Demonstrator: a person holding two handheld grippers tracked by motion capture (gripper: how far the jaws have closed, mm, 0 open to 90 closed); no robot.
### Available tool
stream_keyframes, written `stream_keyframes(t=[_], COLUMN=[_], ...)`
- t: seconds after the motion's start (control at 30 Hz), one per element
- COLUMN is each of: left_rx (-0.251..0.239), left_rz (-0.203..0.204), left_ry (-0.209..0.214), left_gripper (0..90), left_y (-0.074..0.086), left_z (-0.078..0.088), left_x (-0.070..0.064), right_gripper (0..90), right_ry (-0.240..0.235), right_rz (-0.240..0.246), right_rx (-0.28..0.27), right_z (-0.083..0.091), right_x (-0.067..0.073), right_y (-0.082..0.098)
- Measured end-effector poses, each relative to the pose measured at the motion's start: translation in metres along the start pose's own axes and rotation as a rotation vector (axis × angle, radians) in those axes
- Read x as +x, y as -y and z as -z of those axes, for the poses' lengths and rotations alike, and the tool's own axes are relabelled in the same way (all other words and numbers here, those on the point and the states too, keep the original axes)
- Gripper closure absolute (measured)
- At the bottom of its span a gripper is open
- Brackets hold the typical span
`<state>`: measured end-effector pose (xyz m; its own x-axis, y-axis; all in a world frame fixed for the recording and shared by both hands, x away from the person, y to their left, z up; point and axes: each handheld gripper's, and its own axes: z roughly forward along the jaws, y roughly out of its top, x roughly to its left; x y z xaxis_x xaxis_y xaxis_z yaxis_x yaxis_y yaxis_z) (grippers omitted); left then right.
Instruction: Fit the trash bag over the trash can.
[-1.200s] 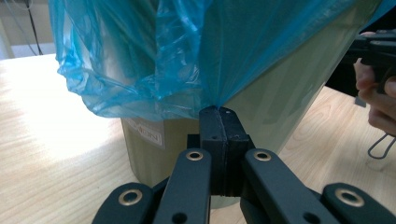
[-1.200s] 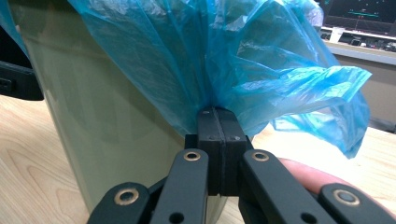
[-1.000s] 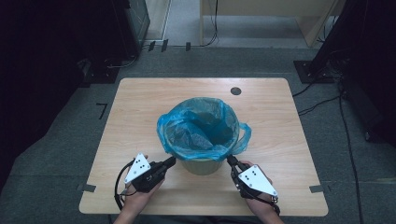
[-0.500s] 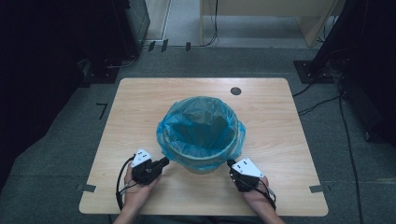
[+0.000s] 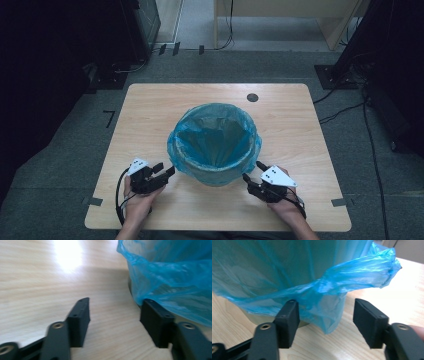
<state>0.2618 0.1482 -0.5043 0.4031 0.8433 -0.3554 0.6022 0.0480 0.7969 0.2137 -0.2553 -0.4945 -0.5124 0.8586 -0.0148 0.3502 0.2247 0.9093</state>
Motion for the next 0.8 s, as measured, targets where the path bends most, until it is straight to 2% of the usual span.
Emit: stream_keyframes(t=[0.1, 0.17, 0.3, 0.37, 0.43, 0.5, 0.57, 0.7, 0.8], left_rx=[-0.079, -0.129, -0.177, -0.211, -0.249, -0.290, -0.323, -0.369, -0.378], left_rz=[0.016, 0.039, 0.067, 0.081, 0.085, 0.072, 0.050, 0.020, 0.019], left_ry=[-0.038, -0.059, -0.088, -0.101, -0.113, -0.103, -0.076, -0.014, 0.032], left_gripper=[36.1, 37.9, 42.0, 44.2, 46.4, 49.2, 50.9, 51.4, 44.7], left_y=[-0.003, -0.006, -0.007, -0.007, -0.010, -0.012, -0.015, -0.022, -0.028], left_z=[0.009, 0.015, 0.022, 0.026, 0.031, 0.035, 0.037, 0.037, 0.030], left_x=[0.004, 0.007, 0.013, 0.015, 0.014, 0.009, 0.002, -0.014, -0.024], right_gripper=[36.5, 37.3, 41.5, 45.8, 46.1, 44.3, 40.3, 37.1, 28.4], right_ry=[-0.013, 0.000, -0.010, -0.016, -0.046, -0.084, -0.085, -0.117, -0.121], right_rz=[0.026, 0.032, 0.017, 0.025, 0.027, 0.046, 0.075, 0.057, 0.058], right_rx=[-0.012, -0.011, -0.044, -0.061, -0.075, -0.069, -0.060, -0.093, -0.113], right_z=[0.005, 0.007, 0.017, 0.023, 0.029, 0.033, 0.035, 0.039, 0.041], right_x=[-0.006, -0.009, -0.021, -0.027, -0.033, -0.037, -0.038, -0.042, -0.042], right_y=[0.001, -0.001, -0.003, -0.003, -0.003, -0.001, 0.001, 0.000, -0.001])
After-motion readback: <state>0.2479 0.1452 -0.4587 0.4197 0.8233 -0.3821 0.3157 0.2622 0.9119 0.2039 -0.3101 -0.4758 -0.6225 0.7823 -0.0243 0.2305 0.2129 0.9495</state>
